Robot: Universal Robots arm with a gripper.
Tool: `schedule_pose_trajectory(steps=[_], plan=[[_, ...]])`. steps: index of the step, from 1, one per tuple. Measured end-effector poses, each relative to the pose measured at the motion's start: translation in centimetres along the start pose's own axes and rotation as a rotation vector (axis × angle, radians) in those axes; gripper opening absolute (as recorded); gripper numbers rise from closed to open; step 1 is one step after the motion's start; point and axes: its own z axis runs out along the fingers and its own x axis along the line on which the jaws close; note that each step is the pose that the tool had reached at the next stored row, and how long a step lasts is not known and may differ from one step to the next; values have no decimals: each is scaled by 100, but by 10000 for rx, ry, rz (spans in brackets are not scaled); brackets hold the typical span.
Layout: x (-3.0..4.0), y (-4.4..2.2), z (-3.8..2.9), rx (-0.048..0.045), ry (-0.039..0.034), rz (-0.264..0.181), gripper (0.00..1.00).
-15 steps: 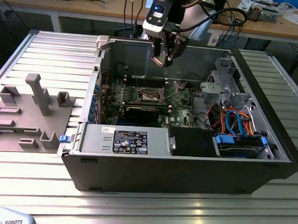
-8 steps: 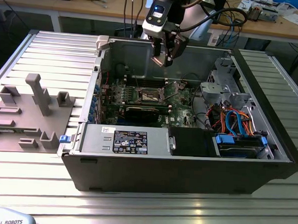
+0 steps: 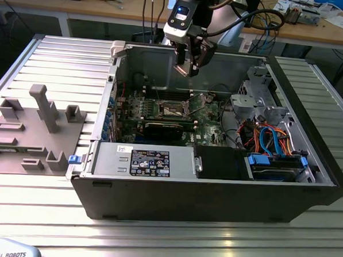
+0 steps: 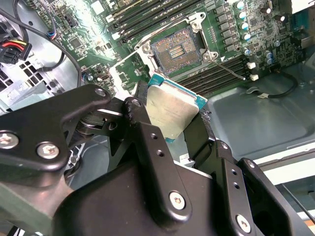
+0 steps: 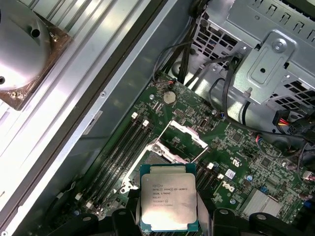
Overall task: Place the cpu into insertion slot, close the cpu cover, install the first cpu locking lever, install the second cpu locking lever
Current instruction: 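Place the cpu into insertion slot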
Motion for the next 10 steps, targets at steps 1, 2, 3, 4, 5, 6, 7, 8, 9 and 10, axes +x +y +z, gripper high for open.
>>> schedule_pose_trajectory(steps=[1,2,3,4,5,6,7,8,9,10], plan=[[0,0,0,-1,0,5,54],[0,0,0,0,0,11,54],[0,0,0,0,-1,15,54],[0,0,1,-1,-1,24,54],[0,0,0,0,-2,29,54],[0,0,1,-1,-2,35,54],[0,0,1,-1,-3,43,54],[0,0,1,-1,-3,48,54],[0,0,1,0,-4,54,54],[0,0,1,-1,-5,60,54]])
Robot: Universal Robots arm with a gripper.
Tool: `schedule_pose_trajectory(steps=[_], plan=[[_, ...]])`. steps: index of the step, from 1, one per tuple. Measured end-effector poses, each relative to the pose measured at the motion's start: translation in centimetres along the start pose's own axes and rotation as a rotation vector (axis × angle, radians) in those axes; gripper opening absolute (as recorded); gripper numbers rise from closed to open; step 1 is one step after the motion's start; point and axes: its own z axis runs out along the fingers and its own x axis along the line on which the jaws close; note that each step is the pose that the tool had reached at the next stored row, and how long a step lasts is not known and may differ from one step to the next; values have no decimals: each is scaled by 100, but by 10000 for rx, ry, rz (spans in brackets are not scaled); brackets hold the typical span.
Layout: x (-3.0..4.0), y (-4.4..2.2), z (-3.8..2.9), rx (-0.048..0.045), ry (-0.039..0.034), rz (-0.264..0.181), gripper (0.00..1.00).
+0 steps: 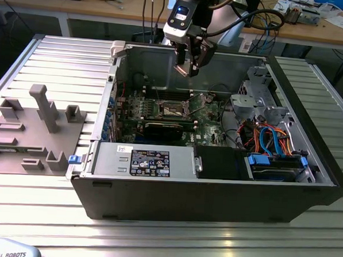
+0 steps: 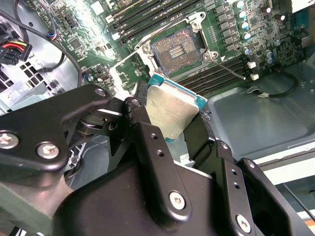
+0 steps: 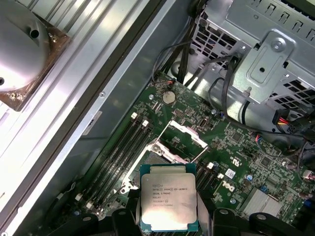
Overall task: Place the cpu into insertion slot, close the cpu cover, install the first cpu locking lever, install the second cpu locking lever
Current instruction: 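Place the cpu into insertion slot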
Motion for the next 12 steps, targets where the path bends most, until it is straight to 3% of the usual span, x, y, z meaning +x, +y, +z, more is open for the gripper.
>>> schedule_pose_trajectory(steps=[12], plan=[[0,0,1,-1,-5,77,54]])
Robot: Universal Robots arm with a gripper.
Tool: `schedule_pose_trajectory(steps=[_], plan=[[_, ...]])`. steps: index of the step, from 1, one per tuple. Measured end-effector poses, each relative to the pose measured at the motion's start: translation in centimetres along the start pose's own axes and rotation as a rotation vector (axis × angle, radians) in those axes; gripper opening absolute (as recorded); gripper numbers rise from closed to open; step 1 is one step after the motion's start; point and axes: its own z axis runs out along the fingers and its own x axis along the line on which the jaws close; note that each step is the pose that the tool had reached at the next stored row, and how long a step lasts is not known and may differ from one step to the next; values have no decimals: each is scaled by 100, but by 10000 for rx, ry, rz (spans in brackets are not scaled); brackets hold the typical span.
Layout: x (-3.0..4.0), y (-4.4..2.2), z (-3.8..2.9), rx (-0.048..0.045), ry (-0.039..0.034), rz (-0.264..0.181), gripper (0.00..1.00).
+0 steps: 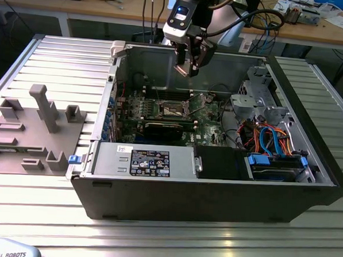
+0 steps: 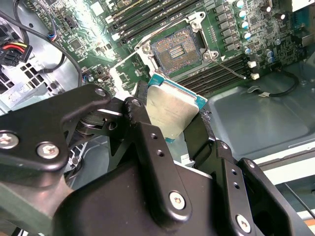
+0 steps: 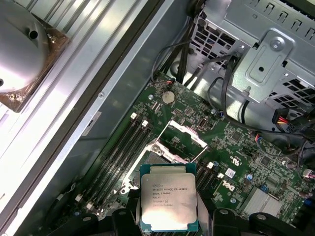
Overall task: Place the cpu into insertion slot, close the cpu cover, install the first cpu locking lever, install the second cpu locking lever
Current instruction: 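Place the cpu into insertion slot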
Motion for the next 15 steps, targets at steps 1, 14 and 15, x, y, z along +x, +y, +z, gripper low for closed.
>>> schedule_pose_trajectory(steps=[1,14,15], plan=[[0,0,0,0,0,10,54],[0,0,2,-1,-8,123,54],[0,0,2,-1,-9,135,54]])
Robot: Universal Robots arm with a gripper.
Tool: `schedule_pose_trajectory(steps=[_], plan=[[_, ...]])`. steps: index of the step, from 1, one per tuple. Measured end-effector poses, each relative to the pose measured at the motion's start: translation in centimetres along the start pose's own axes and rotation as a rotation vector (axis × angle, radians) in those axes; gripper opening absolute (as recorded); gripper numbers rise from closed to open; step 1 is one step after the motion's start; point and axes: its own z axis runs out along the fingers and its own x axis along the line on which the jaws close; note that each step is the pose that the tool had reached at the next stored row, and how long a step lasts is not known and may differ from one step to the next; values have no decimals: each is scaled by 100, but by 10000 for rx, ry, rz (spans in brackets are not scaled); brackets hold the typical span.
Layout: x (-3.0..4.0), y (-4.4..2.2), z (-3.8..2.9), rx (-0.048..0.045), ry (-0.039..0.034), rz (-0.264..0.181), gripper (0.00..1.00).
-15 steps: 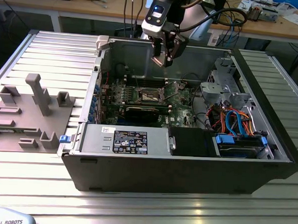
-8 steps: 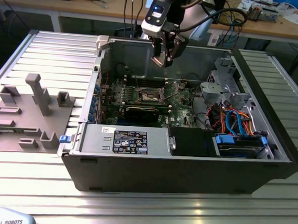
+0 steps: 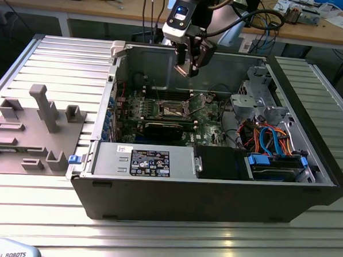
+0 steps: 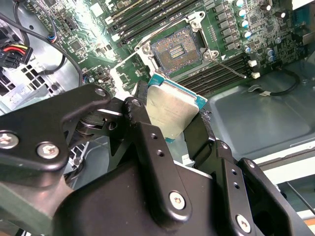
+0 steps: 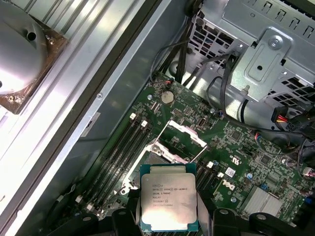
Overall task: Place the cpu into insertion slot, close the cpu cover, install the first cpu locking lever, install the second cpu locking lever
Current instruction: 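Place the cpu into insertion slot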
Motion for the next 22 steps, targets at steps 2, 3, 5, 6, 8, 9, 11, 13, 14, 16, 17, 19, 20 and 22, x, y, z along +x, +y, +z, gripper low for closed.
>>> schedule_pose_trajectory(steps=[2,3,5,6,8,9,11,13,14,16,17,19,20,22], plan=[[0,0,1,0,-1,17,54],[0,0,1,-1,-1,27,54],[0,0,2,-1,-3,47,54],[0,0,2,-1,-4,57,54],[0,0,3,-1,-6,86,54],[0,0,3,-1,-7,99,54],[0,0,3,-1,-9,119,54],[0,0,4,-1,-10,147,54],[0,0,5,-1,-11,156,54],[0,0,5,-2,-13,183,54],[0,0,6,-2,-13,191,54],[0,0,6,-2,-15,212,54],[0,0,7,-3,-15,220,54],[0,0,7,-3,-17,248,54]])
